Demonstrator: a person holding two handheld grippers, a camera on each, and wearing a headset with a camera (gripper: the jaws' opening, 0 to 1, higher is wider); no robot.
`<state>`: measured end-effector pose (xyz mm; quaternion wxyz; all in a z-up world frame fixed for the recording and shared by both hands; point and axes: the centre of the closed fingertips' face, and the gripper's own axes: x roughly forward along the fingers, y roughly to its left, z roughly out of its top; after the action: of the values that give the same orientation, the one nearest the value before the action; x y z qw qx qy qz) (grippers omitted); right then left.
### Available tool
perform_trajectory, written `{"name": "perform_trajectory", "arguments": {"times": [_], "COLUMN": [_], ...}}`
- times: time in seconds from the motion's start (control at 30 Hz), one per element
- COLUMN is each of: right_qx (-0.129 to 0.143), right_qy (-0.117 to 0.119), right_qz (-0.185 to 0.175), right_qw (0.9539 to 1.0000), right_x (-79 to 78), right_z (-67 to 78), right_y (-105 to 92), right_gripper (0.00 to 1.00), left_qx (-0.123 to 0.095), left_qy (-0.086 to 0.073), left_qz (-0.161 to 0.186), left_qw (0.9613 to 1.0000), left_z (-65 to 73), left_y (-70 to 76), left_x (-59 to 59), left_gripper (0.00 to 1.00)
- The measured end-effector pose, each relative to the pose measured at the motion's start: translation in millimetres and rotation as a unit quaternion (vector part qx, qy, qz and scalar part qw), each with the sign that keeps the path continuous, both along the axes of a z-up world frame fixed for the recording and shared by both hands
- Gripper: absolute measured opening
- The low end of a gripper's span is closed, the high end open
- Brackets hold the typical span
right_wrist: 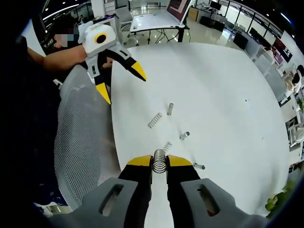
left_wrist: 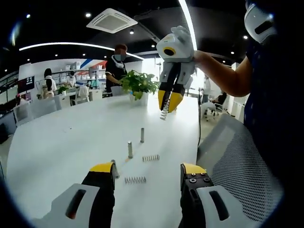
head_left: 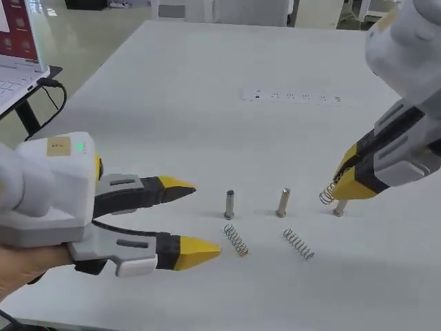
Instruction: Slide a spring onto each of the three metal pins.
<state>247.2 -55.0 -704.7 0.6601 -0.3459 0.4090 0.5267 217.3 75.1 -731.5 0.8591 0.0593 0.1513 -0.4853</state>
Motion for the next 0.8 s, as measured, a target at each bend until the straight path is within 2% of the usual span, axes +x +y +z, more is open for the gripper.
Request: {"name": "perform_trajectory", "arguments": {"times": [0.03, 0.13, 0.47, 0.63, 0.8], "right_qx": [0.000, -0.004, -0.014, -0.028, -0.058], "right_qy": [0.000, -0.002, -0.009, -0.011, -0.020], "right_qz": [-0.003, -0.012, -0.047, -0.060, -0.075], "right_qw": [1.0000, 0.9999, 0.9987, 0.9978, 0.9954], "right_x": [2.3, 8.9, 31.4, 41.1, 62.1], "right_z": [-0.3, -1.1, -4.0, -9.5, -20.3], "right_y": [-1.8, -6.7, -27.3, -36.0, -50.3], "right_gripper": [0.08, 0.08, 0.08, 0.08, 0.09], "left_qx": [-0.011, -0.022, -0.017, -0.017, -0.015], "left_qy": [0.004, 0.002, 0.016, 0.015, 0.015], "left_qz": [0.009, 0.022, 0.038, 0.039, 0.039], "left_qw": [0.9999, 0.9995, 0.9990, 0.9990, 0.9990], "left_z": [-1.1, -5.1, -28.7, -28.6, -30.5], "left_y": [2.6, 6.2, 10.0, 7.1, 4.2], "left_x": [2.1, 5.1, 9.8, 10.1, 11.2], "left_gripper": [0.51, 0.54, 0.61, 0.65, 0.65]}}
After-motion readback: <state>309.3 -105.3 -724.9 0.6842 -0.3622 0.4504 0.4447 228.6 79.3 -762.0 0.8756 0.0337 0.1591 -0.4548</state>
